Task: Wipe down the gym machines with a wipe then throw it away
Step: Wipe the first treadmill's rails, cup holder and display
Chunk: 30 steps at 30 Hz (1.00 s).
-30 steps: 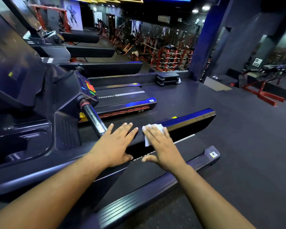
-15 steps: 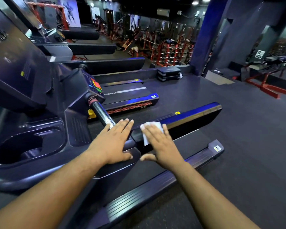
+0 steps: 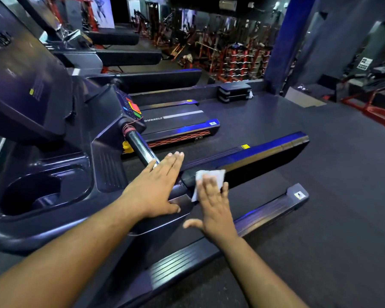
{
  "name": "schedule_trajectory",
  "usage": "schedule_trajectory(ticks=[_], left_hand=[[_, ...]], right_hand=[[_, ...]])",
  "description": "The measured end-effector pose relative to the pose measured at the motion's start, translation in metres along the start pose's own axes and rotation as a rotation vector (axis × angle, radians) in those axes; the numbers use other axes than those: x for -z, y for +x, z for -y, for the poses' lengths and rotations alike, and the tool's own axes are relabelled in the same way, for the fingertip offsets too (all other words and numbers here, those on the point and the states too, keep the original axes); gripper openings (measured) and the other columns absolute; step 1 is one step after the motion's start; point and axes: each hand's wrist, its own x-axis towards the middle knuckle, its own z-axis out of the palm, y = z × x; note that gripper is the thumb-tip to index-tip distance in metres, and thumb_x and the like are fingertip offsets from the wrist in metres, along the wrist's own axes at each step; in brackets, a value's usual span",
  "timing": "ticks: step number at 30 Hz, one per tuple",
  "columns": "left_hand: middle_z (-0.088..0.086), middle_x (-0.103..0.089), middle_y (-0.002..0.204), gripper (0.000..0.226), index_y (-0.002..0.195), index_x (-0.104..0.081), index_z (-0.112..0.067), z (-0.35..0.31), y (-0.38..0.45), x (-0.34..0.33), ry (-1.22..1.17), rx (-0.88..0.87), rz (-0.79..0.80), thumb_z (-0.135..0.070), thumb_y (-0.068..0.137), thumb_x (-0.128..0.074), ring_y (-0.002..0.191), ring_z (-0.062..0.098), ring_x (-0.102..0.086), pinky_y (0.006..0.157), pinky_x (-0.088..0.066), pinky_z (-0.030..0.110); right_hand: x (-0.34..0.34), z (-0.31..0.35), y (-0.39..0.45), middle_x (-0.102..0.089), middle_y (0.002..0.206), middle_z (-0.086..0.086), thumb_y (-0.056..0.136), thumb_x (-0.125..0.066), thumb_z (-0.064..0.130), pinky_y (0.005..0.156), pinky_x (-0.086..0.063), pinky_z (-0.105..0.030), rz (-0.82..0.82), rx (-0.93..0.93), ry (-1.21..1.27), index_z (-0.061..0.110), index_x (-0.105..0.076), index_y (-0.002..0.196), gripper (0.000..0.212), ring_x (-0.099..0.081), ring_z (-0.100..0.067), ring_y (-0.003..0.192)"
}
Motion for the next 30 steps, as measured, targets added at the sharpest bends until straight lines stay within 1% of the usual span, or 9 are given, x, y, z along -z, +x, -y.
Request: schedule_trajectory(ticks=[4, 9, 12, 16, 19, 23, 25, 27, 30], left_hand=[[-0.001, 0.023, 0.169, 0.132, 0.156, 0.03, -0.021, 0.001, 0.002, -0.001, 0.025, -0.044, 0.012, -0.063, 0.079, -0.069, 0.156, 0.013, 0.017, 0.128, 0.001, 0.041], [0.001, 0.022, 0.169, 0.124, 0.158, 0.027, -0.023, 0.004, 0.002, 0.001, 0.05, -0.115, 0.042, -0.052, 0.082, -0.068, 0.157, 0.016, 0.016, 0.128, 0.002, 0.043], [0.001, 0.02, 0.17, 0.125, 0.159, 0.025, -0.023, 0.005, 0.002, 0.002, 0.046, -0.132, 0.05, -0.051, 0.08, -0.068, 0.157, 0.017, 0.015, 0.128, 0.0, 0.045], [0.002, 0.016, 0.171, 0.127, 0.159, 0.022, -0.022, 0.004, 0.003, 0.002, 0.056, -0.132, 0.044, -0.052, 0.079, -0.072, 0.158, 0.018, 0.011, 0.128, -0.002, 0.046], [0.001, 0.014, 0.171, 0.129, 0.16, 0.021, -0.022, 0.005, 0.006, 0.0, 0.049, -0.125, 0.04, -0.051, 0.076, -0.074, 0.158, 0.018, 0.009, 0.128, -0.005, 0.046], [0.001, 0.014, 0.171, 0.131, 0.16, 0.02, -0.022, 0.004, 0.009, -0.001, 0.028, -0.115, 0.052, -0.056, 0.076, -0.075, 0.158, 0.018, 0.009, 0.128, -0.006, 0.047], [0.001, 0.015, 0.171, 0.13, 0.16, 0.02, -0.022, 0.004, 0.009, -0.001, 0.022, -0.109, 0.051, -0.06, 0.079, -0.073, 0.158, 0.018, 0.01, 0.128, -0.006, 0.046], [0.001, 0.015, 0.171, 0.129, 0.16, 0.02, -0.021, 0.005, 0.008, 0.0, 0.023, -0.106, 0.052, -0.058, 0.079, -0.073, 0.158, 0.018, 0.01, 0.128, -0.007, 0.046], [0.0, 0.017, 0.17, 0.131, 0.16, 0.021, -0.021, 0.004, 0.007, 0.001, 0.029, -0.094, 0.043, -0.053, 0.077, -0.074, 0.158, 0.017, 0.011, 0.128, -0.005, 0.046]], right_hand=[[0.0, 0.004, 0.017, 0.017, 0.167, -0.008, 0.076, -0.025, 0.094, 0.124, 0.002, -0.056, -0.079, -0.504, 0.277, 0.005, 0.007, 0.159, 0.126, 0.018, -0.024, 0.155], [-0.019, 0.091, 0.012, 0.019, 0.166, -0.016, 0.082, -0.021, 0.089, 0.125, 0.008, -0.051, -0.078, -0.362, 0.425, 0.001, 0.01, 0.158, 0.12, 0.017, -0.036, 0.154], [-0.032, 0.089, 0.001, 0.018, 0.167, -0.013, 0.081, -0.02, 0.089, 0.124, 0.013, -0.046, -0.084, -0.346, 0.406, 0.011, 0.016, 0.158, 0.115, 0.017, -0.037, 0.154], [-0.035, 0.043, 0.018, 0.028, 0.164, 0.006, 0.082, -0.025, 0.09, 0.125, 0.011, -0.049, -0.289, -0.767, 0.626, 0.04, 0.025, 0.154, 0.101, 0.023, -0.013, 0.153], [-0.025, 0.035, 0.031, 0.028, 0.162, 0.01, 0.062, -0.018, 0.105, 0.126, 0.008, -0.047, -0.356, -0.975, 0.828, 0.026, 0.02, 0.156, 0.128, 0.025, -0.008, 0.15], [-0.031, 0.082, 0.025, 0.028, 0.164, 0.0, 0.076, -0.016, 0.095, 0.125, 0.01, -0.053, -0.285, -0.713, 0.72, 0.021, 0.02, 0.154, 0.113, 0.025, -0.021, 0.152], [-0.029, 0.095, 0.018, 0.023, 0.166, -0.008, 0.078, -0.014, 0.092, 0.124, 0.014, -0.044, -0.215, -0.604, 0.595, 0.011, 0.016, 0.155, 0.116, 0.023, -0.023, 0.153], [-0.015, 0.08, 0.023, 0.012, 0.168, -0.009, 0.077, -0.015, 0.093, 0.124, 0.015, -0.039, -0.208, -0.526, 0.457, 0.007, 0.007, 0.158, 0.12, 0.02, -0.022, 0.154], [0.014, 0.032, 0.042, -0.01, 0.169, -0.003, 0.074, -0.015, 0.096, 0.123, 0.012, -0.045, -0.122, -0.506, 0.23, 0.012, -0.017, 0.161, 0.12, 0.01, -0.018, 0.156]])
